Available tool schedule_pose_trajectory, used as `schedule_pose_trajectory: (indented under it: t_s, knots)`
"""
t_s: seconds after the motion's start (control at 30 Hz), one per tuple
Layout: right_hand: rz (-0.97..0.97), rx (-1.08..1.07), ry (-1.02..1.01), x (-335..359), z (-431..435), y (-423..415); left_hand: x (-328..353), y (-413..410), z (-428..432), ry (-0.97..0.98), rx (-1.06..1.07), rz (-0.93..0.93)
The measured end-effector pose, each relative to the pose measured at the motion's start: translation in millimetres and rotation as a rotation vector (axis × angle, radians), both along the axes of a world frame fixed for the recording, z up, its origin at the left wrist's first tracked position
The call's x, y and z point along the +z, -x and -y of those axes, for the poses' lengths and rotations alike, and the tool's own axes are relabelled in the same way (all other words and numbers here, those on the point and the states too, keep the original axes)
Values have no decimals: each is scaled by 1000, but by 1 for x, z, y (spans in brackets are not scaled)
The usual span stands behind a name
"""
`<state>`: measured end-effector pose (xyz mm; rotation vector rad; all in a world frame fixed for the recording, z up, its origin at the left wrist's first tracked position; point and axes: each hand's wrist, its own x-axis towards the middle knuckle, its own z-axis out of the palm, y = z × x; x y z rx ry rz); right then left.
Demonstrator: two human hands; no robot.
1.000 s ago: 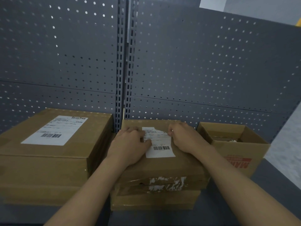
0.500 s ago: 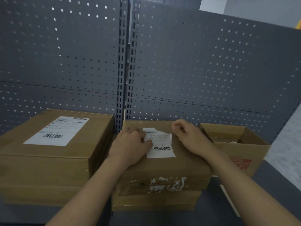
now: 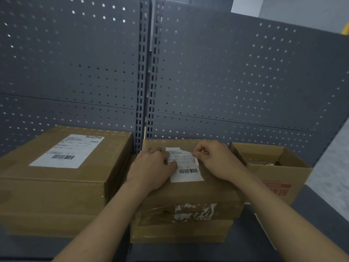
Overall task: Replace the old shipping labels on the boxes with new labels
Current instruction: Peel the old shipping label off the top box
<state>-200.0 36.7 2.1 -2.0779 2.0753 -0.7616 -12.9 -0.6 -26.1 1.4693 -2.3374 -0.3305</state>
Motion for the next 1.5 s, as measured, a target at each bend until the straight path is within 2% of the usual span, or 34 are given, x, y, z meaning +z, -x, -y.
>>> schedule_pose_trajectory:
  t_s: [0.2, 0.4, 0.57, 0.77, 0.93, 1.07, 1.5]
  knots:
    - [74, 4, 47, 14, -12, -14, 0, -1, 1, -14, -14, 2]
    - [294, 61, 129, 15, -20, -17, -2, -1, 3, -22, -12, -3]
    - [94, 96, 52, 13, -20, -10, 0, -1, 2, -19, -21, 2]
    - [-194, 4, -218, 8, -18, -1, -1, -1, 3, -18, -15, 2]
    - [-221, 62, -276, 12, -20, 2, -1, -1, 1, -19, -10, -5]
    - [-359, 112, -222, 13, -24, 0, 0, -1, 1, -18, -16, -6]
    - [-85, 211, -24, -3, -39, 1, 1, 0, 0, -15, -6, -7]
